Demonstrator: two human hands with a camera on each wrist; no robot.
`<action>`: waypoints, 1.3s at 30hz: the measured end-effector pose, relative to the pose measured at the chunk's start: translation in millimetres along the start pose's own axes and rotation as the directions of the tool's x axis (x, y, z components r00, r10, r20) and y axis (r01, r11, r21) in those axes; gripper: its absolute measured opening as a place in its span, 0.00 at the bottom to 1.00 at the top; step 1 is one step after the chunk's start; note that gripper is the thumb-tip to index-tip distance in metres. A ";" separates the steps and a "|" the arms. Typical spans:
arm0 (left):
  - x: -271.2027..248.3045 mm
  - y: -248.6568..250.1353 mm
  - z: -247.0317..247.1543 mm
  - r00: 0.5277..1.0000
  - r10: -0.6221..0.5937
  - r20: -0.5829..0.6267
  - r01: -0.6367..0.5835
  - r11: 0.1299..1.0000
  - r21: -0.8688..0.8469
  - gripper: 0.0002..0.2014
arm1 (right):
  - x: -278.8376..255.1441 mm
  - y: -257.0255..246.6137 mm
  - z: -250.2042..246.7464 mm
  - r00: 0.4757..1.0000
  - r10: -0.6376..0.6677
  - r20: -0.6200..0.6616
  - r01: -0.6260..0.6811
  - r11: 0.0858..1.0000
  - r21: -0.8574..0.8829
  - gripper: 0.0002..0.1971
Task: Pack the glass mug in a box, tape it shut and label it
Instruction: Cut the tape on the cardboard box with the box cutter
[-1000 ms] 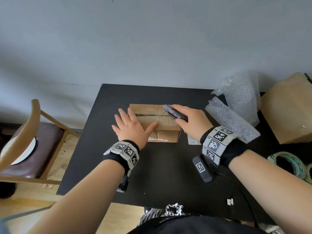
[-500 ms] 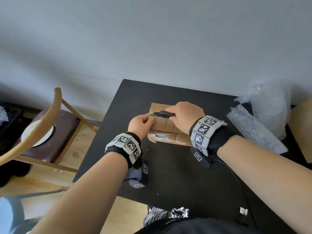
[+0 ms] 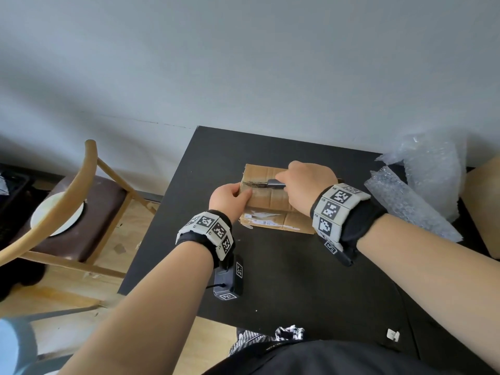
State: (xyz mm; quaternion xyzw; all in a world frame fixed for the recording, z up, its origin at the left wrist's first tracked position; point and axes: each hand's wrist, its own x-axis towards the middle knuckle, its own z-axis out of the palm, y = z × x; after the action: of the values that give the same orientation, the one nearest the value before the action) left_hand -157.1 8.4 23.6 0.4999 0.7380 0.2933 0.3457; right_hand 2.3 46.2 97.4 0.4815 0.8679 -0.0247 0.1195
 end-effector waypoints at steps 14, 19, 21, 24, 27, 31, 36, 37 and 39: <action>3.3 3.3 7.9 0.998 -0.043 -0.038 0.046 0.996 0.077 0.15 | -35.3 55.1 7.9 0.993 0.120 0.007 -0.120 0.993 0.002 0.11; -19.3 34.7 31.8 0.967 0.089 -0.240 0.015 0.916 0.400 0.22 | -40.1 60.9 14.9 0.993 0.117 -0.013 -0.117 0.993 0.018 0.09; -35.0 43.5 53.2 0.972 0.209 -0.106 -0.112 0.809 0.577 0.31 | -40.0 61.9 17.0 0.994 0.112 -0.011 -0.112 0.993 0.029 0.10; -42.8 44.1 72.5 0.989 0.141 0.049 -0.134 0.702 0.699 0.39 | -43.4 65.8 18.5 0.994 0.106 -0.014 -0.105 0.994 0.037 0.10; -40.2 41.8 72.4 0.989 0.128 0.070 -0.138 0.663 0.736 0.40 | -53.2 76.9 17.9 0.991 0.132 0.002 -0.132 0.990 0.046 0.10; -36.3 42.8 70.7 0.988 0.125 0.095 -0.154 0.653 0.741 0.40 | -63.9 90.6 20.7 0.989 0.149 -0.022 -0.147 0.986 0.075 0.09; -33.4 40.1 66.7 0.980 0.163 0.115 -0.196 0.670 0.716 0.39 | -71.5 101.1 23.6 0.982 0.181 -0.046 -0.161 0.945 0.286 0.10; -32.6 39.4 66.1 0.978 0.174 0.117 -0.205 0.673 0.711 0.39 | -71.8 102.6 24.7 0.976 0.209 -0.063 -0.171 0.913 0.370 0.10; -30.7 38.6 64.3 0.972 0.199 0.124 -0.228 0.678 0.699 0.39 | -68.9 102.6 26.3 0.964 0.252 -0.080 -0.185 0.860 0.476 0.12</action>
State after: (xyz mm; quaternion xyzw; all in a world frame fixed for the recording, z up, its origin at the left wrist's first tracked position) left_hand -76.8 -2.2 22.4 0.6821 0.7236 0.0159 0.1045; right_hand 128.5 39.8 95.2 0.5921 0.7825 -0.1839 -0.0580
